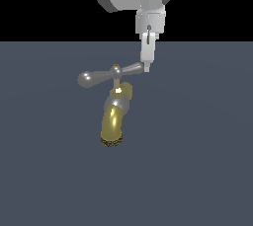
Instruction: Turn on the faucet by rotating a designated handle.
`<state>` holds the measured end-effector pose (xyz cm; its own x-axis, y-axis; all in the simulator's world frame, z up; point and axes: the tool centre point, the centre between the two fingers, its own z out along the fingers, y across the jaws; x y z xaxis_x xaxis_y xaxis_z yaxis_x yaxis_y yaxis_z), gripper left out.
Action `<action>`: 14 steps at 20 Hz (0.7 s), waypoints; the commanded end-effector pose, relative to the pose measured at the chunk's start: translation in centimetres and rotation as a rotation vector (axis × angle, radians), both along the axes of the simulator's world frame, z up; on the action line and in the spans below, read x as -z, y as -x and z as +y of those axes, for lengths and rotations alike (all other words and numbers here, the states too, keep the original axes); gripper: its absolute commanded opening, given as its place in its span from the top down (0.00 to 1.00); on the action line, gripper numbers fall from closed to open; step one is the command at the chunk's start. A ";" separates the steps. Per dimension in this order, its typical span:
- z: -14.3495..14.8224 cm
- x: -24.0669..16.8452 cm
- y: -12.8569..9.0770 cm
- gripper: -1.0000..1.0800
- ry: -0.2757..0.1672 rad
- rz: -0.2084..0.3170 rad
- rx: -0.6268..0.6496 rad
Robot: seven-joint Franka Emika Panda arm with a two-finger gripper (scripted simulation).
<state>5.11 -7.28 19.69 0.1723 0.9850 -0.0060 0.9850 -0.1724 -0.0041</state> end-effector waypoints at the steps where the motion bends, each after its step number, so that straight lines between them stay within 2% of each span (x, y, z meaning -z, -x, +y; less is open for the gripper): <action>1: 2.3 0.0 -1.1 1.00 -0.006 -0.004 -0.029; 10: 3.6 0.0 -3.4 1.00 -0.005 -0.005 -0.029; 11: 1.5 0.0 -2.8 1.00 0.003 -0.002 -0.002; 14: 3.7 0.0 -3.4 1.00 0.001 -0.002 -0.007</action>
